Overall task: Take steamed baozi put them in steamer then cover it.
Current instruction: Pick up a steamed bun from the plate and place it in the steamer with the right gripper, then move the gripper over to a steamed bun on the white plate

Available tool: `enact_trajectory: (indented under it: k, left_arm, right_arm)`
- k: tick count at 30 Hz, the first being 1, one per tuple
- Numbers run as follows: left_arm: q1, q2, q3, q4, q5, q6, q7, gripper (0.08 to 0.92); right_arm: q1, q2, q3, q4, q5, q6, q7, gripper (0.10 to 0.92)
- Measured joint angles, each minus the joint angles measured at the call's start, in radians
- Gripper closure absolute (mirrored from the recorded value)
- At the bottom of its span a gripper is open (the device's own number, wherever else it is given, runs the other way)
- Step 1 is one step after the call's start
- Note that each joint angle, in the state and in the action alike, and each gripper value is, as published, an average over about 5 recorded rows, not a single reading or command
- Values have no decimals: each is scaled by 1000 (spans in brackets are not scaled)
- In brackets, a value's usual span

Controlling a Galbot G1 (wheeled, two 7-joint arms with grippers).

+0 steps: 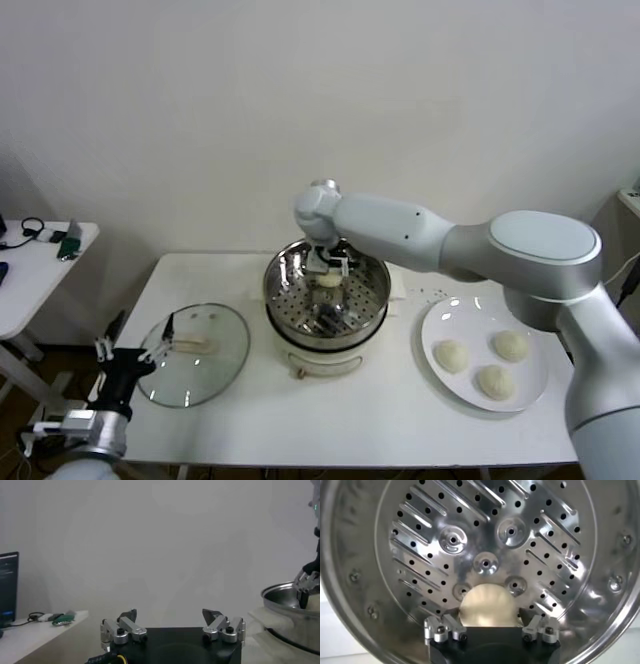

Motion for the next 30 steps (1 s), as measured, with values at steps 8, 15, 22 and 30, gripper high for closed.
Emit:
enact_trajectory:
  k: [8,15,22,30]
  left_arm:
    - [15,-2,-11,-11,-4,1,1,177]
    - [23,5,-10,-19,-6,1,4,177]
    - [18,9,0,-29,-8,3,-11,177]
    - [27,8,5,-30,-8,-1,-14,177]
  right_arm:
    - [58,-58,5,90,31,-18,-28,202]
    - [171,-196,-24,227,160,-112,-30,203]
    - [282,-378,-116,340,405,-291,15,203]
    - [349,-591,-269,433,623,-468,47,203]
